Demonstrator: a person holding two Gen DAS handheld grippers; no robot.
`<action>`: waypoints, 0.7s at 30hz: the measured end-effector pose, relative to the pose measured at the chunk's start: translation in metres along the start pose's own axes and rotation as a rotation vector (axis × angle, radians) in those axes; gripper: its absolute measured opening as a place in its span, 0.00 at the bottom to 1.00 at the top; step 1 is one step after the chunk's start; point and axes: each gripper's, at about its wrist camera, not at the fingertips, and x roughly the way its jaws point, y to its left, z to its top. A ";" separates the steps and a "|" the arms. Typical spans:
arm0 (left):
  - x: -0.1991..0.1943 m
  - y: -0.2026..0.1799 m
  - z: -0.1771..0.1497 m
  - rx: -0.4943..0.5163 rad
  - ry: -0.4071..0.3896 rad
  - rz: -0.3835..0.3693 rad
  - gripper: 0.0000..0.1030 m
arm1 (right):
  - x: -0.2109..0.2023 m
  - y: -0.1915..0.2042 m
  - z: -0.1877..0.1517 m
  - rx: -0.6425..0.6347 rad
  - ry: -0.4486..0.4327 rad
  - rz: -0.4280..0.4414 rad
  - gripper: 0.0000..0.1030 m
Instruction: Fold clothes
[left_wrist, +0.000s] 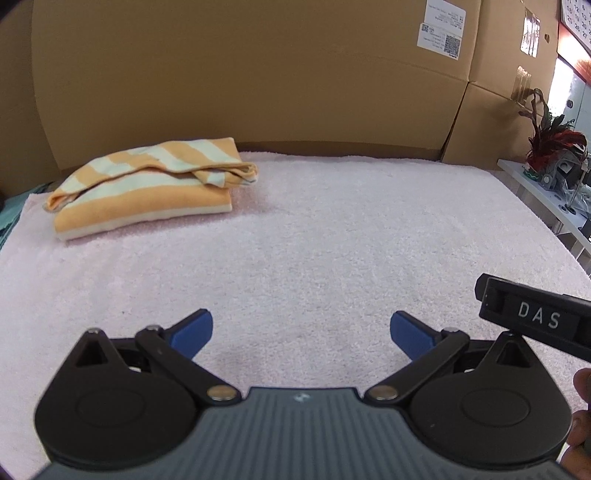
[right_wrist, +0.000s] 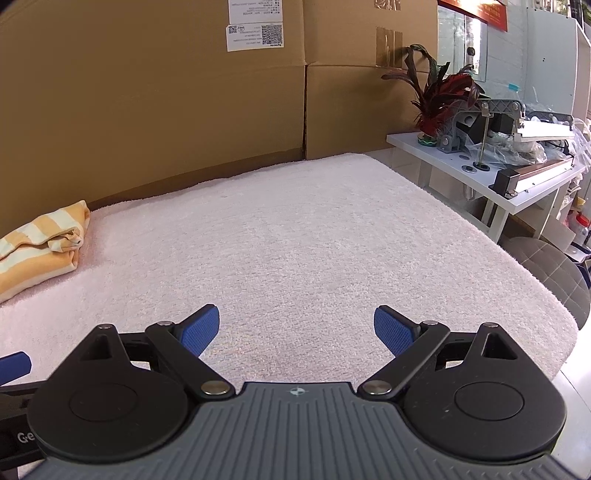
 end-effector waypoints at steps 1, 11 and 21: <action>0.000 0.000 0.000 0.000 -0.001 0.000 0.99 | 0.000 0.000 0.000 -0.002 -0.001 0.002 0.91; 0.000 0.018 0.001 -0.040 0.011 0.062 0.99 | -0.006 0.014 0.000 -0.040 -0.012 0.047 0.91; -0.004 0.031 0.000 -0.050 0.014 0.125 0.99 | -0.007 0.030 -0.001 -0.081 -0.020 0.074 0.91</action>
